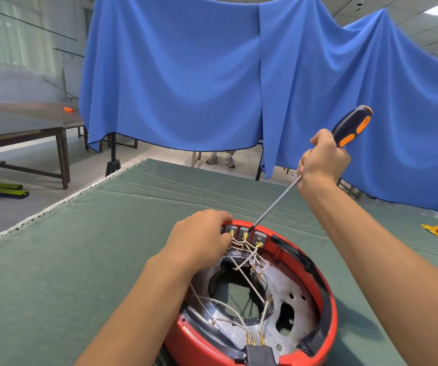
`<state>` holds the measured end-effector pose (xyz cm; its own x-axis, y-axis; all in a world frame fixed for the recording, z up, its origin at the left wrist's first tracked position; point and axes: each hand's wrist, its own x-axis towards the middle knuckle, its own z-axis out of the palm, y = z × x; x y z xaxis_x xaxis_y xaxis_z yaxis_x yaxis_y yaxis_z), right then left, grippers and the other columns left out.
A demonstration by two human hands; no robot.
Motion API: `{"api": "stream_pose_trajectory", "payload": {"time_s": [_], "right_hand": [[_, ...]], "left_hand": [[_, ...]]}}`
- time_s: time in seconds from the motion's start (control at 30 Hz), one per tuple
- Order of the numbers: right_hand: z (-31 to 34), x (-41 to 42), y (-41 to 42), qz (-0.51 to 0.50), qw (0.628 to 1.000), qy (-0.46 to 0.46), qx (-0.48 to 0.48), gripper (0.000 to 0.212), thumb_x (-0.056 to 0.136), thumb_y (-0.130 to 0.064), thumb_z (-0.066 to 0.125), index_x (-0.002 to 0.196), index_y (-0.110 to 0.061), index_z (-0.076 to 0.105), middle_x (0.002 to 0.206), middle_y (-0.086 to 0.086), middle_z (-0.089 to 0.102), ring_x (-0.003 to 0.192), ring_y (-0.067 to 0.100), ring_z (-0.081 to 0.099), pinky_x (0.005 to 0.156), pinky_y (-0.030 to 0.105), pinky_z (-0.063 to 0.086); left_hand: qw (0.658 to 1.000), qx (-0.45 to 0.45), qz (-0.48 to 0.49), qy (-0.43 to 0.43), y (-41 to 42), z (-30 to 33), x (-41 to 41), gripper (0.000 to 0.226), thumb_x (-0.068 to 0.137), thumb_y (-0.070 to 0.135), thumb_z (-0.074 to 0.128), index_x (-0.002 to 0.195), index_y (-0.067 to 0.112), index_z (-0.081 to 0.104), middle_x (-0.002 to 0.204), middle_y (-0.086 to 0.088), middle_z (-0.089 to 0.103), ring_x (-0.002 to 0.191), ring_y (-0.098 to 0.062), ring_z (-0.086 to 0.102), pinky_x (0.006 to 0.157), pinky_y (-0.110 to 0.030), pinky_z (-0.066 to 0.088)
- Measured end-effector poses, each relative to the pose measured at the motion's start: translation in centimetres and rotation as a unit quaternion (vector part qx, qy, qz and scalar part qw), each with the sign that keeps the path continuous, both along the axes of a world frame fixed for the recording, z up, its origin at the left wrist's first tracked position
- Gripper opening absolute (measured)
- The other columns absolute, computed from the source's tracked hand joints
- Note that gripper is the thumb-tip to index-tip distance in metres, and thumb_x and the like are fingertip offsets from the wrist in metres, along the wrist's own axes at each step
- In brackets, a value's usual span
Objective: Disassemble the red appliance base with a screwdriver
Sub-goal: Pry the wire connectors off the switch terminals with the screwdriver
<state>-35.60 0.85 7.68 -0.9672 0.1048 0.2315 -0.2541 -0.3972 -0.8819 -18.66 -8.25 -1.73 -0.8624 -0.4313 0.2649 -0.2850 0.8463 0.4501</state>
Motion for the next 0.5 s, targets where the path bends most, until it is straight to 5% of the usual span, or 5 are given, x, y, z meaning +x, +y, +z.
{"api": "stream_pose_trajectory", "payload": {"time_s": [0.5], "right_hand": [[-0.22, 0.03, -0.29, -0.002, 0.999, 0.032, -0.006, 0.028, 0.074, -0.01, 0.052, 0.06, -0.015, 0.029, 0.049, 0.003, 0.027, 0.044, 0.02, 0.025, 0.042, 0.024, 0.023]], "left_hand": [[1.0, 0.003, 0.0, 0.004, 0.04, 0.01, 0.0, 0.038, 0.091, 0.031, 0.051, 0.129, 0.035, 0.052, 0.129, 0.01, 0.057, 0.117, -0.015, 0.052, 0.088, -0.031, 0.04]]}}
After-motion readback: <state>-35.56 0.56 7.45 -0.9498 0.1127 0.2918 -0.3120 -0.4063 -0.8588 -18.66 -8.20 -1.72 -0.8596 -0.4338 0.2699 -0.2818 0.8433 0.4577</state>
